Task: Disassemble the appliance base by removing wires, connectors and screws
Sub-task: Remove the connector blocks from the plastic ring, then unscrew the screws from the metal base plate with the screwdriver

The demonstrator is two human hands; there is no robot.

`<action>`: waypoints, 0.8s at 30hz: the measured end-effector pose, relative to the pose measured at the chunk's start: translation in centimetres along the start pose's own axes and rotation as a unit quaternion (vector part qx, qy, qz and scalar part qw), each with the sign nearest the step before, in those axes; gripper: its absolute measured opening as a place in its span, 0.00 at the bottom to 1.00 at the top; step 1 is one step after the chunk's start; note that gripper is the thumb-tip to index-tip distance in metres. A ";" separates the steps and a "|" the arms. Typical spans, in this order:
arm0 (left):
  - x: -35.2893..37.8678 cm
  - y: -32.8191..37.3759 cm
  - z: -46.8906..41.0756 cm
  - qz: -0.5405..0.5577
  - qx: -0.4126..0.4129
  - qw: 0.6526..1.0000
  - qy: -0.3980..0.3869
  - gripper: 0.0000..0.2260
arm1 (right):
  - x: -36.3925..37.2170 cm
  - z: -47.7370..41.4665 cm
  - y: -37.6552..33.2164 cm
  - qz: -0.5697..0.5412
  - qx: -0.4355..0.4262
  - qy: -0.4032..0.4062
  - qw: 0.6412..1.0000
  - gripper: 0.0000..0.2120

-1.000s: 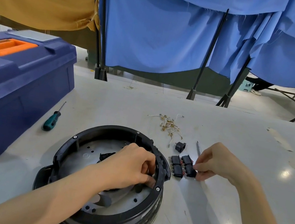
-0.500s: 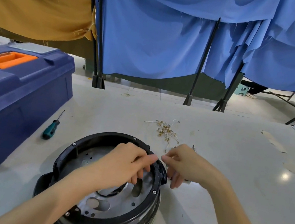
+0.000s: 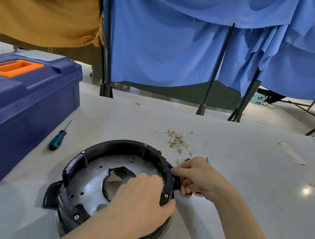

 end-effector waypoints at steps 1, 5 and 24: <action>-0.5 0.4 0.1 -0.018 0.000 1.000 0.019 0.20 | -0.2 -0.1 0.0 -0.031 0.000 0.000 1.000 0.10; -2.4 2.4 0.4 -0.139 0.025 0.987 0.082 0.13 | -0.6 -0.4 0.0 -0.147 -0.001 0.011 0.989 0.09; -17.6 -9.3 -3.0 0.368 -0.157 0.852 0.337 0.19 | 0.8 -0.7 -2.3 -0.165 -0.137 0.038 0.976 0.25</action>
Point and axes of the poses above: each hand's wrist, its own z-axis away from the middle knuckle, its own x-axis out of the palm, y = z × x, the point moved 10 cm from there along -z, towards the middle knuckle
